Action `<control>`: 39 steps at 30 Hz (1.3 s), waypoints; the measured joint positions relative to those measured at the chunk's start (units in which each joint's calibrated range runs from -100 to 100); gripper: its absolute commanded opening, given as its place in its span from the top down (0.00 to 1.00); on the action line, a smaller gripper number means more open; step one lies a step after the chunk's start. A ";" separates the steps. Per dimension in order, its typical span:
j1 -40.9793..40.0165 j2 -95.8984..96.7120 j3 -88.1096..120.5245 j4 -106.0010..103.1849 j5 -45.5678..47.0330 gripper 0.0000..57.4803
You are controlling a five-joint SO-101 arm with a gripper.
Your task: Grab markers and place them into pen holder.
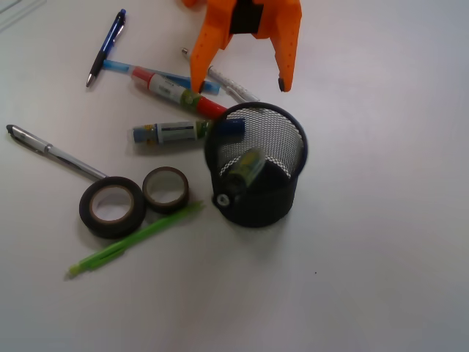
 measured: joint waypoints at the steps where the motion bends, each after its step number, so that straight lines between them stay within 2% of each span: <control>1: 0.00 -0.26 0.00 0.09 0.39 0.41; 7: 0.07 -1.31 -6.20 13.74 4.74 0.42; 14: 1.63 -1.31 -32.88 54.86 10.60 0.42; 19: 9.77 -1.48 -48.34 88.81 10.99 0.42; 22: 14.80 -1.74 -49.60 105.66 11.14 0.43; 24: 17.31 -1.83 -47.71 112.92 11.14 0.48; 28: 18.20 -6.27 -36.84 111.36 11.14 0.49; 33: 17.83 -21.60 -13.03 97.97 11.28 0.49; 39: 13.10 -38.50 11.32 81.64 11.43 0.41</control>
